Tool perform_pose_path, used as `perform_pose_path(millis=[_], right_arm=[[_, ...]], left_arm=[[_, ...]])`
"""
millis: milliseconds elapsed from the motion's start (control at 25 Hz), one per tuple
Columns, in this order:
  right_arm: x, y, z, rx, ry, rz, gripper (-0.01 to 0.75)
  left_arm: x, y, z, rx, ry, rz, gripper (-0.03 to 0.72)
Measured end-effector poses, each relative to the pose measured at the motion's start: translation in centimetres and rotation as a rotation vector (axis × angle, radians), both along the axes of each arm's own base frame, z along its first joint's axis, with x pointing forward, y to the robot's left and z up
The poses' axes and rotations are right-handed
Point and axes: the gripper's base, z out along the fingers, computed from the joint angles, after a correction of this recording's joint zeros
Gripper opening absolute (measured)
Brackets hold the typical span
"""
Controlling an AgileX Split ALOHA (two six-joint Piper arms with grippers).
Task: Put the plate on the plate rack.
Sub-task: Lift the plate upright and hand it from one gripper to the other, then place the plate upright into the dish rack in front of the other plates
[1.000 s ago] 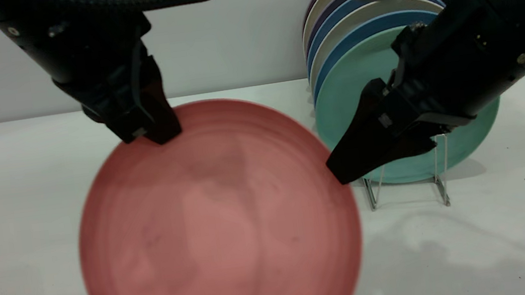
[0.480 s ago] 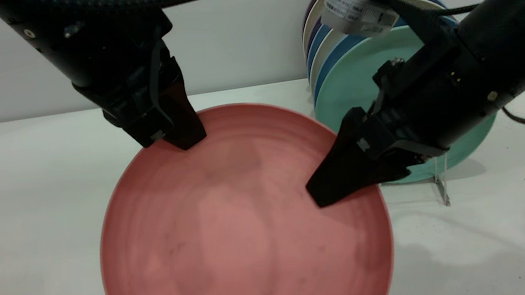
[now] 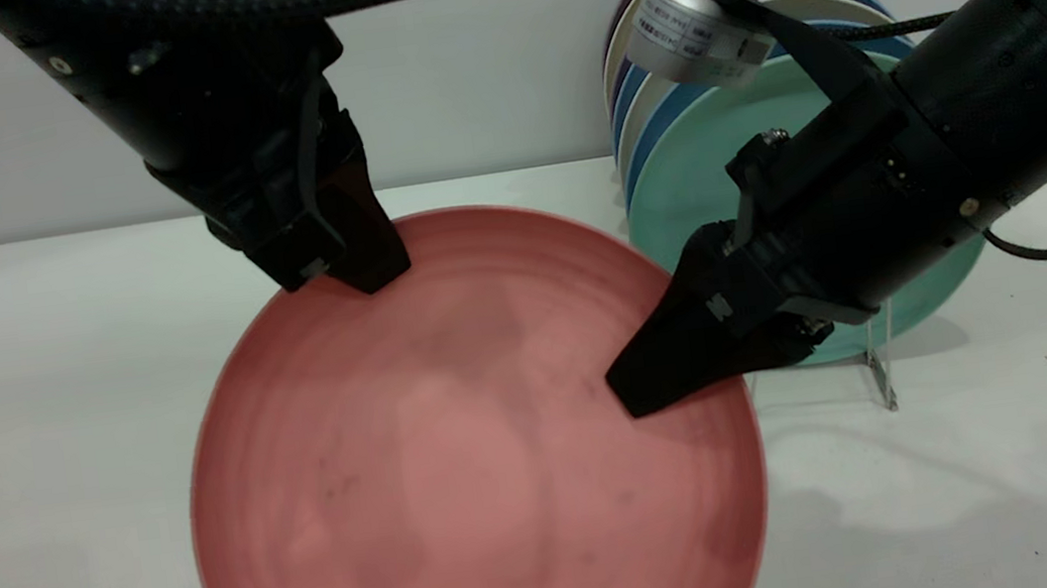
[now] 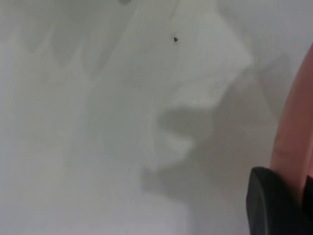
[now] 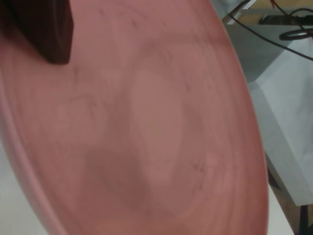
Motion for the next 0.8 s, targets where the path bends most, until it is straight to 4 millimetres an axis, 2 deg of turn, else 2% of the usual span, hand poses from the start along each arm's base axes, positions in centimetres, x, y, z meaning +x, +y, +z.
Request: perform_pose_path(millis=[80, 200, 360, 440, 520, 640, 800], right_arm=[[0.0, 0.0, 0.0, -0.001, -0.002, 0.002, 0.061], [0.2, -0.2, -0.1, -0.027, -0.014, -0.005, 0.061], [0.3, -0.3, -0.2, -0.044, -0.019, -0.013, 0.061], [0.2, -0.4, -0.2, -0.067, -0.032, 0.004, 0.06], [0.1, -0.6, 0.0, -0.088, -0.051, 0.017, 0.06], [0.0, -0.9, 0.9, -0.123, -0.085, 0.023, 0.06], [-0.3, -1.3, 2.5, -0.153, -0.129, 0.031, 0.06]], left_arm=[[0.1, 0.2, 0.0, 0.0, 0.008, 0.028, 0.045], [0.5, 1.1, -0.1, 0.005, 0.044, 0.122, 0.141], [1.3, 3.2, -0.2, 0.02, 0.099, 0.296, 0.389], [2.0, 4.9, -0.3, 0.047, 0.106, 0.398, 0.509], [2.8, 6.8, -0.3, 0.069, 0.108, 0.498, 0.588], [3.7, 9.4, -0.3, 0.066, 0.12, 0.666, 0.628], [4.5, 12.1, -0.3, 0.045, 0.133, 0.833, 0.594]])
